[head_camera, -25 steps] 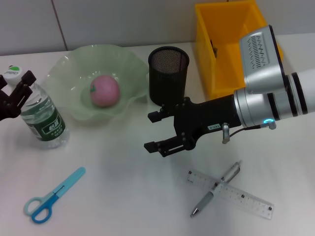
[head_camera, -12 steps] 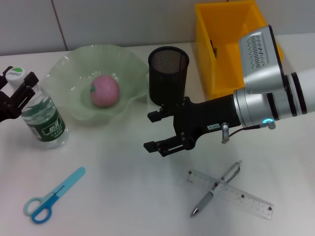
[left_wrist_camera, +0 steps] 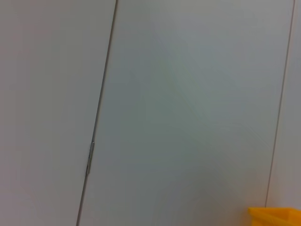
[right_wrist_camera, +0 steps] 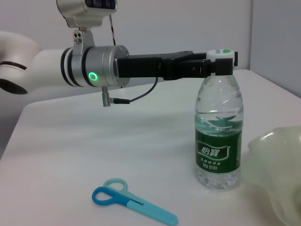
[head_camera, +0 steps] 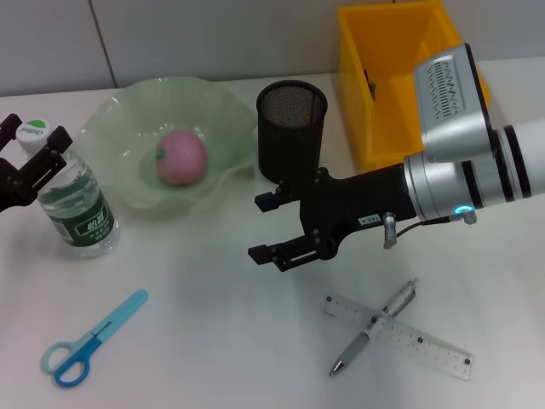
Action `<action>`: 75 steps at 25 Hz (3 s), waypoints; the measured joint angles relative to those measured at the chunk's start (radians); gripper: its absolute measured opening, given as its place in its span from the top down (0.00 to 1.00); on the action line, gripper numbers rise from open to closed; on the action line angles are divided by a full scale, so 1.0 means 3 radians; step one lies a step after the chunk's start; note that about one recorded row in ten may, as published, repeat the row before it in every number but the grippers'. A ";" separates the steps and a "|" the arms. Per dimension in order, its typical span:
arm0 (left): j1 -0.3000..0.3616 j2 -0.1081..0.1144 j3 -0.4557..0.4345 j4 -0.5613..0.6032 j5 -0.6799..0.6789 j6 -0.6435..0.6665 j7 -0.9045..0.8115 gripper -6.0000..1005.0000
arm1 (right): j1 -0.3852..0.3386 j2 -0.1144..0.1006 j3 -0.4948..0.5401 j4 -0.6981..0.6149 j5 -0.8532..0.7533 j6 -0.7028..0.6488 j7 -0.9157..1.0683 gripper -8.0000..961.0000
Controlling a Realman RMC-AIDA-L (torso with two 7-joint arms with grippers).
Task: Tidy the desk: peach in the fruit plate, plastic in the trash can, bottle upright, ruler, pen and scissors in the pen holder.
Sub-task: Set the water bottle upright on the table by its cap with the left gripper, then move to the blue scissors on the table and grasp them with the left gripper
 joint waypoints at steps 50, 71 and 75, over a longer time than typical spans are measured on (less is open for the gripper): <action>0.0457 0.0129 0.0456 0.2033 0.1102 0.1411 -0.2053 0.24 | -0.0184 0.0008 0.0047 -0.0060 -0.0011 -0.0003 0.0206 0.19; -0.0252 0.0024 0.0858 0.3799 0.2527 0.1664 -0.3892 0.26 | -0.0338 -0.0052 0.0180 -0.0210 -0.0096 -0.0143 0.0257 0.19; -0.0363 0.0053 0.1233 0.3821 0.2659 0.1667 -0.4214 0.26 | -0.0355 -0.0104 0.0184 -0.0270 -0.0100 -0.0260 0.0319 0.19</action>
